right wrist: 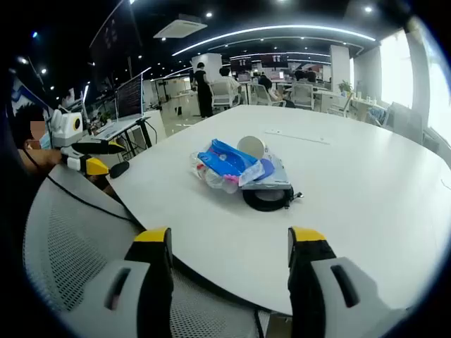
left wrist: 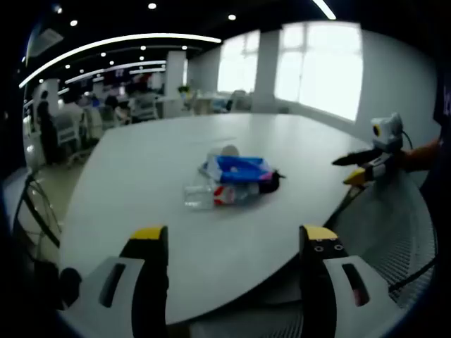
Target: Arrange the tabletop items into an orderly group along one side of the table until the central work area is clear of visible clutter.
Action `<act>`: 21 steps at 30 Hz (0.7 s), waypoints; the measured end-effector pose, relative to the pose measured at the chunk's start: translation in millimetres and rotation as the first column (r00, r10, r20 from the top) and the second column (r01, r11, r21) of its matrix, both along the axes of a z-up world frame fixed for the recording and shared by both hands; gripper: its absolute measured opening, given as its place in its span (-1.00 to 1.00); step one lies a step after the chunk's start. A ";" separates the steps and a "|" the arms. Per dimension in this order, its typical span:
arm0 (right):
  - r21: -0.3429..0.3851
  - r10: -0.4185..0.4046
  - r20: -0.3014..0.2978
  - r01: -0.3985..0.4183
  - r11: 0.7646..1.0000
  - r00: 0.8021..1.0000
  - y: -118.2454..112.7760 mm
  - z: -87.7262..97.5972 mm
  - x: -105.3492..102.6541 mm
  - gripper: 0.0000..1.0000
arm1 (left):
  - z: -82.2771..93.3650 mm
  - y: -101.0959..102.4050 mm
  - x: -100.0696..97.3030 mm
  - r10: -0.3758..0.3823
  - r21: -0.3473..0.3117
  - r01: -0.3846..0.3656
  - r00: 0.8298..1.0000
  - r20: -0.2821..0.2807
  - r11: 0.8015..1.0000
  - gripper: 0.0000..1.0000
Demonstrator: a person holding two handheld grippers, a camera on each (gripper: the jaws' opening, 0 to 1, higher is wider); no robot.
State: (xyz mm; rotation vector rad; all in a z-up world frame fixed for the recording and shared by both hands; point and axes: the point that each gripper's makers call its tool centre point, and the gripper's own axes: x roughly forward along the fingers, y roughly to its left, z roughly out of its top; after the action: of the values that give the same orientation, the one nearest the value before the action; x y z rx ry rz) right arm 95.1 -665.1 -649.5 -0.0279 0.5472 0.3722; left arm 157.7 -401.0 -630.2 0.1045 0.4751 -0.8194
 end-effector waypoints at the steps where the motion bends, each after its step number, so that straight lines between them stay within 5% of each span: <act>1: 0.001 0.001 -0.001 -0.001 1.000 1.000 0.2 -0.1 -0.1 0.32 | -0.1 0.1 0.0 0.000 0.000 0.000 1.000 -0.001 1.000 0.45; 21: -0.001 0.002 -0.013 -0.002 1.000 1.000 0.4 -1.9 -1.2 0.26 | 3.1 1.3 2.3 0.007 -0.007 -0.007 1.000 0.024 1.000 0.54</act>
State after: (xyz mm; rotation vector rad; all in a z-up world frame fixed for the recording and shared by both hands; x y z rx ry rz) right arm 94.0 -664.7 -651.3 -0.0266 0.5602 0.3744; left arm 160.0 -399.7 -627.0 0.1057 0.4501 -0.8124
